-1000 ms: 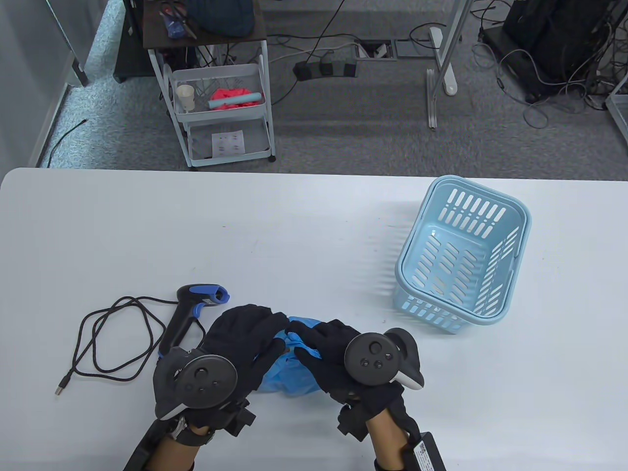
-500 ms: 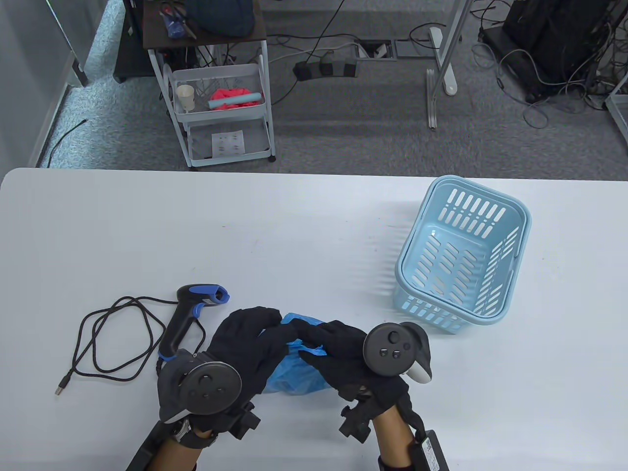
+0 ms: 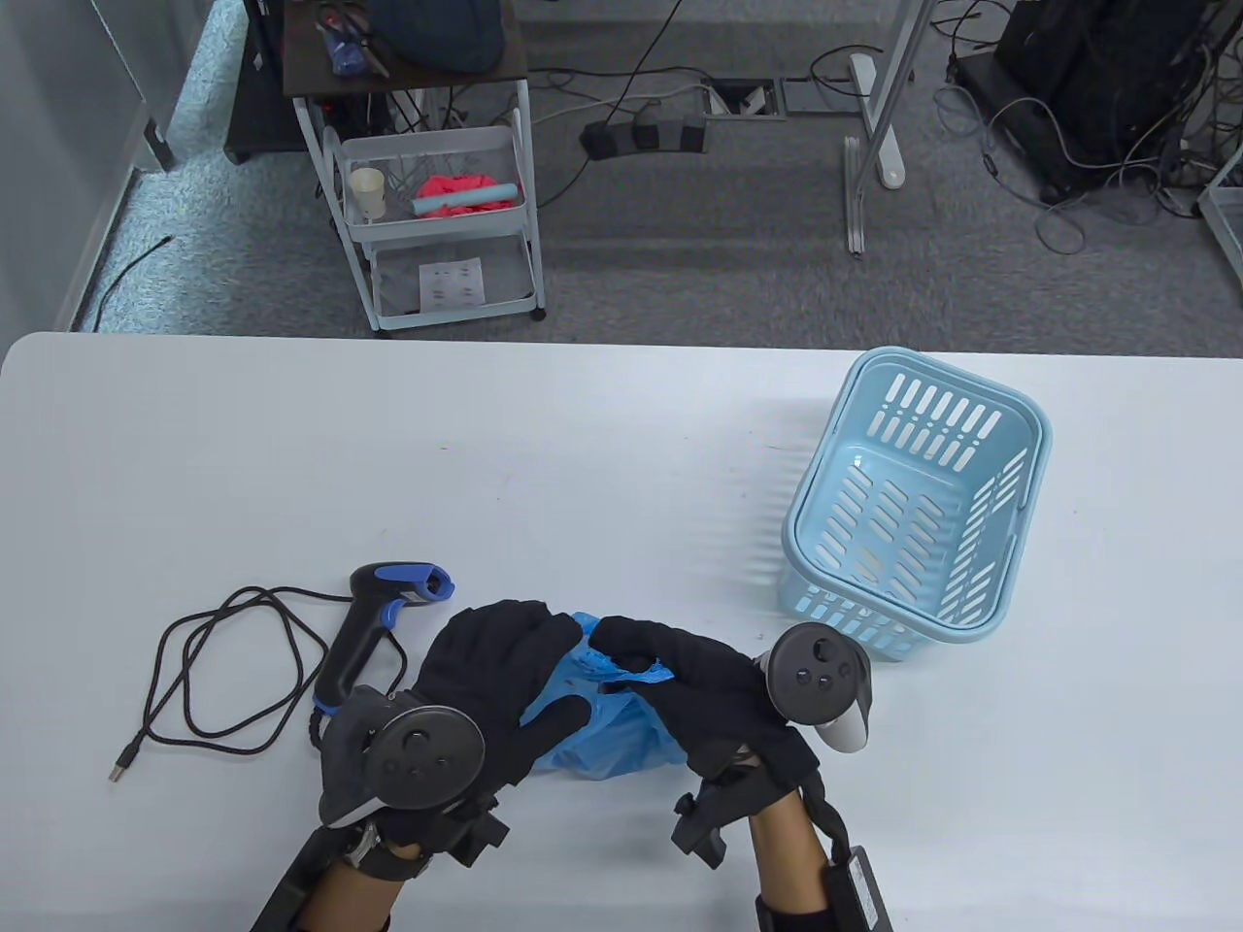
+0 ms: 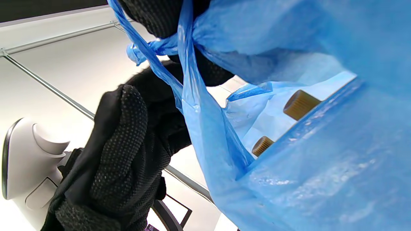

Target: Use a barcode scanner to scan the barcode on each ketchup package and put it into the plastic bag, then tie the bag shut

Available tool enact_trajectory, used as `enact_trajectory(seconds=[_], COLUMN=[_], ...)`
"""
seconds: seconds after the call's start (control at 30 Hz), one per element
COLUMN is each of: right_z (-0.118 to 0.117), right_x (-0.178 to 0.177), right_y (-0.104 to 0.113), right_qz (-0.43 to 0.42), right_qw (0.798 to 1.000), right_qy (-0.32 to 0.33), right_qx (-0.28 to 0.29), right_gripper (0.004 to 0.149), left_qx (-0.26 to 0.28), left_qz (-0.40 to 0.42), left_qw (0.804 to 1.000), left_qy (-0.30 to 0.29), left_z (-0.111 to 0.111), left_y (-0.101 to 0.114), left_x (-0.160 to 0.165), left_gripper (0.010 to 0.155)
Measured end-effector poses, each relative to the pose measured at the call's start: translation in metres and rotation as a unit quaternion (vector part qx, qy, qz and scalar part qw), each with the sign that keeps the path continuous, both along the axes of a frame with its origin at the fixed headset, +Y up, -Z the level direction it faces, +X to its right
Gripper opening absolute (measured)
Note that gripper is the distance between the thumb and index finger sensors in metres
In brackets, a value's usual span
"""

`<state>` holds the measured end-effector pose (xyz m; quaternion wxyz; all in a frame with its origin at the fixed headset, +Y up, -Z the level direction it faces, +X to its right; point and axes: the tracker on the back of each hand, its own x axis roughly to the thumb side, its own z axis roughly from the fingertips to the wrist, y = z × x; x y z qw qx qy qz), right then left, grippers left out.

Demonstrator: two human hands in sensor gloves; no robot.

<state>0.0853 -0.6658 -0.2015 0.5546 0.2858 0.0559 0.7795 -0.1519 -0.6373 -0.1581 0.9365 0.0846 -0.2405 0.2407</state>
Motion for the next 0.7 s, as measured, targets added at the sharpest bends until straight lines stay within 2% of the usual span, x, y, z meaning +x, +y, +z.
enact_trajectory(seconds=[0.1,0.23,0.37,0.47,0.7], right_z=[0.002,0.005,0.007,0.007,0.005], right_x=[-0.001,-0.005,-0.007,-0.007,-0.006], right_y=[0.001,0.004,0.007,0.006,0.007], right_qz=[0.007,0.022,0.043,0.047,0.038], right_qw=[1.0,0.999,0.999,0.998,0.996], right_qy=[-0.01,-0.017,-0.012,0.012,0.074], right_qx=[0.007,0.019,0.03,0.026,0.012], right_gripper=[0.044,0.044,0.044,0.043,0.041], left_qx=[0.004,0.053,0.062,0.041,-0.029], left_qz=[-0.045,-0.135,-0.125,-0.093,-0.03], left_qw=[0.999,0.989,0.989,0.994,0.999], left_qy=[-0.011,0.024,0.05,0.048,0.017], left_z=[0.003,0.01,0.009,0.004,-0.006], left_y=[-0.006,-0.016,-0.016,-0.016,-0.016], left_x=[0.014,0.037,0.04,0.034,0.021], left_gripper=[0.085,0.084,0.064,0.05,0.044])
